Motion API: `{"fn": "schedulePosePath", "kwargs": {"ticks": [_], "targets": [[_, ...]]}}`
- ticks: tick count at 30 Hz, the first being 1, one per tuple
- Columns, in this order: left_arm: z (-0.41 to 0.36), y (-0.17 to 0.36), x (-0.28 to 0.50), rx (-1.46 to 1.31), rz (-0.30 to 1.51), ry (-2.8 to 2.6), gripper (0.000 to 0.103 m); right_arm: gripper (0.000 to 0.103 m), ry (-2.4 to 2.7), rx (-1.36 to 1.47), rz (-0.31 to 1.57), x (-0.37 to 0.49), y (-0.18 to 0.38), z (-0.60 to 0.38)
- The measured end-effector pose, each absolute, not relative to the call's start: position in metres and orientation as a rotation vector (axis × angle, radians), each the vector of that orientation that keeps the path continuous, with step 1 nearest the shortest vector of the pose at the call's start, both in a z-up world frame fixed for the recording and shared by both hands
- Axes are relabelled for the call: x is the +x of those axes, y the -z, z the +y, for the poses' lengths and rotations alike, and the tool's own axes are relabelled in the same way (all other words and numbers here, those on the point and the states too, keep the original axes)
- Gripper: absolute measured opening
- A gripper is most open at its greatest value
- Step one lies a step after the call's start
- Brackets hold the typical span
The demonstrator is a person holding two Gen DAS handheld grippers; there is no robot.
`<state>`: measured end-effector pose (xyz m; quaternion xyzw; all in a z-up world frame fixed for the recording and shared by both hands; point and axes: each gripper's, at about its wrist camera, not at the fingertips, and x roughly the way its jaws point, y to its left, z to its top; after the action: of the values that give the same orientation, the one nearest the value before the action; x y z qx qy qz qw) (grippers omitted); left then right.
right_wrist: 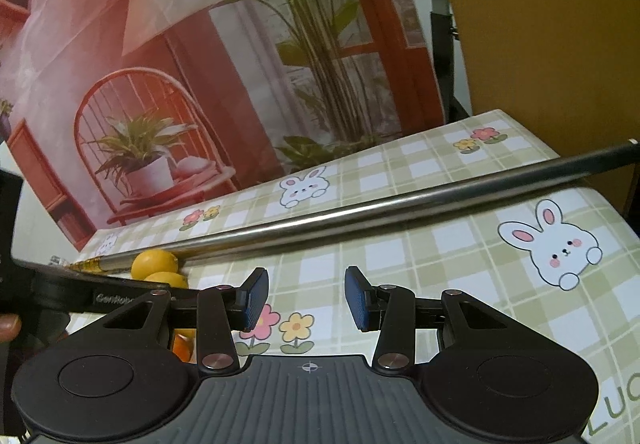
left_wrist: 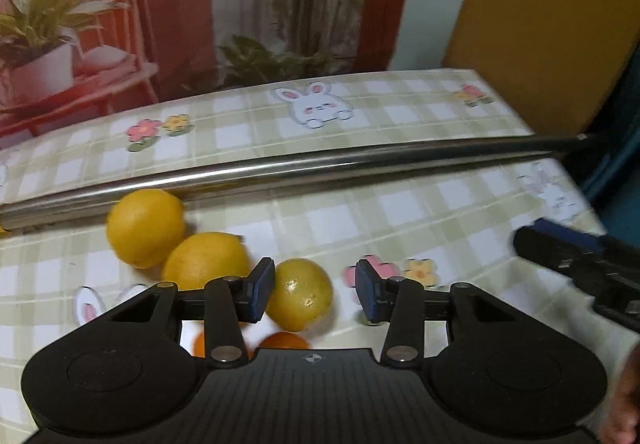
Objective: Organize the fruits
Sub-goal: 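Move the open left tool to a yellow-green fruit while the right tool approaches the lemons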
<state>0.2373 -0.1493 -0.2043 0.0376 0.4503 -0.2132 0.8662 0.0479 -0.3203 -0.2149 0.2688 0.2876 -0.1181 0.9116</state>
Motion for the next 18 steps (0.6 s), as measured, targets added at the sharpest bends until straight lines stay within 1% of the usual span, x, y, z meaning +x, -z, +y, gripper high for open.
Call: {"fn": "schedulePosePath", "kwargs": {"ticks": [5, 10, 13, 18], "targets": [[-0.148, 0.199, 0.236, -0.022, 0.980, 0.567, 0.046, 0.040, 0.253, 0.567, 0.592, 0.045, 0.217, -0.324], [-0.137, 0.199, 0.240, -0.036, 0.934, 0.494, 0.046, 0.040, 0.255, 0.568, 0.588, 0.043, 0.216, -0.324], [-0.137, 0.209, 0.245, -0.020, 0.983, 0.488, 0.046, 0.040, 0.256, 0.572, 0.592, 0.042, 0.217, -0.325], [-0.140, 0.223, 0.245, -0.068, 1.073, 0.565, 0.047, 0.040, 0.257, 0.576, 0.597, 0.043, 0.219, -0.324]]}}
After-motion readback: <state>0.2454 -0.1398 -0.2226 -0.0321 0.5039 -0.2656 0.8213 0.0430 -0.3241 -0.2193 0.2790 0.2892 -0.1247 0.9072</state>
